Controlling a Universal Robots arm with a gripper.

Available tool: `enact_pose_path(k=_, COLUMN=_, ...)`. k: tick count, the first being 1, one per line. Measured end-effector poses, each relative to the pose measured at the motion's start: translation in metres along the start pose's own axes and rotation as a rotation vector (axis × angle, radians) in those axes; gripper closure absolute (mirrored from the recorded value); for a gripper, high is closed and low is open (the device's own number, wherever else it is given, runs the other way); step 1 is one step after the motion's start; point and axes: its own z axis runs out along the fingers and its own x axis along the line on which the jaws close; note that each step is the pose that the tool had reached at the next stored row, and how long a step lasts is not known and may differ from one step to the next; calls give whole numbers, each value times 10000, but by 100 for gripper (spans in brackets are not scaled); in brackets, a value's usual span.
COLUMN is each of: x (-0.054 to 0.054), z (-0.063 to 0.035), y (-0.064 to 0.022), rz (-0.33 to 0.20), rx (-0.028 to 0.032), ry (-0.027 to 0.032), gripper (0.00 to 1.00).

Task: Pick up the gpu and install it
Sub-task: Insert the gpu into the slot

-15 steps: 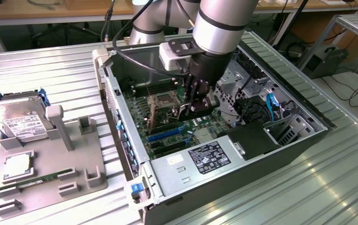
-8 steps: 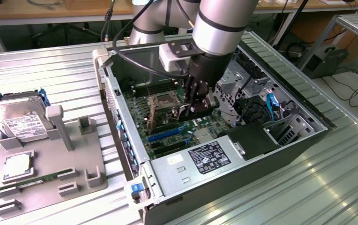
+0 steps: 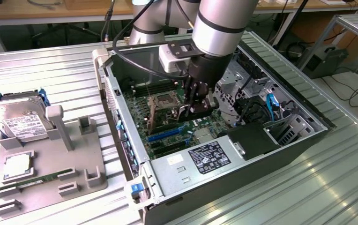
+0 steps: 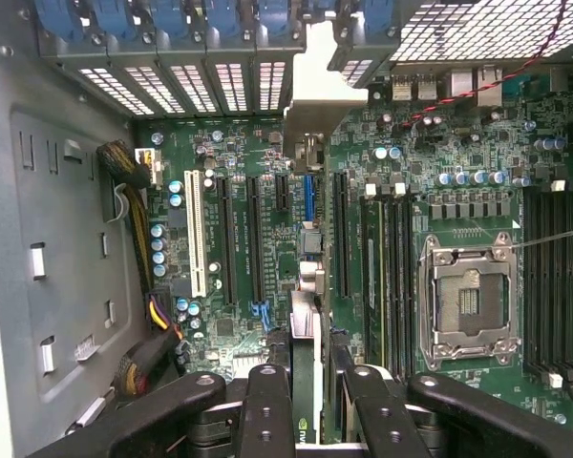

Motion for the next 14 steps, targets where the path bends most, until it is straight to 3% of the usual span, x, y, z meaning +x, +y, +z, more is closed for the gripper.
enact_pose_path(k=14, x=6, z=44, y=7, rz=0, rx=0, ry=0, gripper=74)
